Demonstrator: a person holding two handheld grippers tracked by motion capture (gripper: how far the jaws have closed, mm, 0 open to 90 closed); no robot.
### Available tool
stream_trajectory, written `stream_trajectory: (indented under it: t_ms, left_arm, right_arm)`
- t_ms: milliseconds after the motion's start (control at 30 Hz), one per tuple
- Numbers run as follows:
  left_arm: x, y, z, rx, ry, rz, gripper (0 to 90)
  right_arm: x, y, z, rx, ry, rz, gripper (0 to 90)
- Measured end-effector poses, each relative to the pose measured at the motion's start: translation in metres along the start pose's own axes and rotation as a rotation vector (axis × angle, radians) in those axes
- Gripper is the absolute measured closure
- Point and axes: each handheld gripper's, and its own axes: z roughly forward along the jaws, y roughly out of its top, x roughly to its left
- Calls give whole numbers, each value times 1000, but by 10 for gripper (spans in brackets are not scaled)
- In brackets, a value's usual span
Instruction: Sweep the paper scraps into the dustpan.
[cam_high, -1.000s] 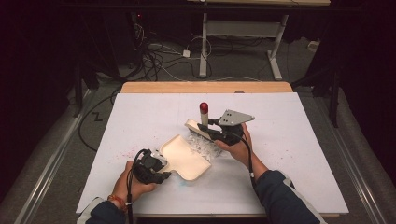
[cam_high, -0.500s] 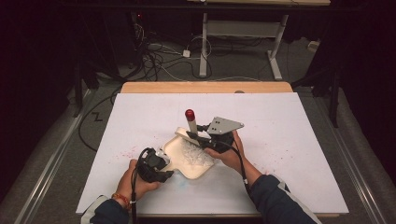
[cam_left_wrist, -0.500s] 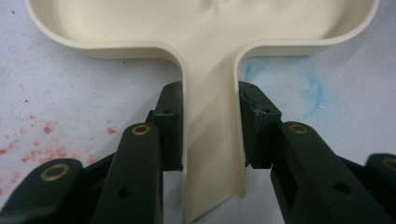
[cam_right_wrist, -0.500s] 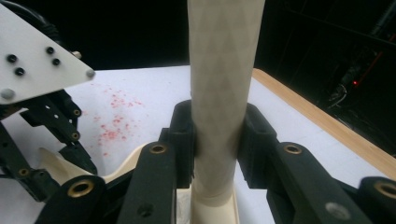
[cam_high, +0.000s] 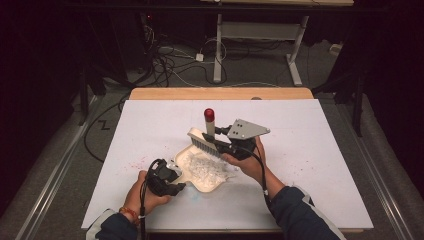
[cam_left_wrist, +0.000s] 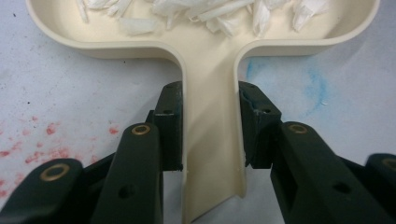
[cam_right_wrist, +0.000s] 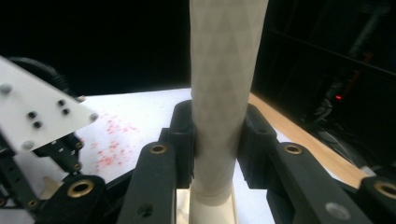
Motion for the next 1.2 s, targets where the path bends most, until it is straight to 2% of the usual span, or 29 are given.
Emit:
stream_trajectory:
  t_ms: [133, 300, 433, 500, 633, 800, 900, 967, 1100, 1200]
  left_arm:
    - [0, -1, -1, 2, 5, 8, 634]
    - [0, -1, -1, 2, 2, 11, 634]
    - [-2, -1, -2, 13, 20, 17, 634]
    - [-2, -3, -3, 14, 17, 18, 634]
    - [-2, -5, -4, 16, 20, 23, 634]
    - [-3, -6, -4, 17, 27, 31, 634]
    - [-4, -5, -4, 22, 30, 34, 634]
    - [-4, -5, -4, 23, 31, 35, 634]
    - [-6, -5, -4, 22, 38, 30, 634]
    - [-6, -5, -4, 26, 39, 29, 634]
  right_arm:
    - [-7, 2, -15, 22, -68, 30, 710]
    - [-13, -2, -39, 48, -116, 80, 710]
    - [-13, -4, -60, 94, -185, 56, 710]
    - [-14, -7, -71, 118, -209, 77, 710]
    - [-10, -19, -91, 175, -198, 71, 711]
    - [-4, -30, -115, 219, -185, 93, 710]
    - [6, -33, -123, 244, -149, 104, 711]
    - [15, -35, -121, 247, -116, 106, 711]
    - [29, -33, -106, 246, -82, 99, 711]
    - [37, -31, -93, 238, -84, 90, 711]
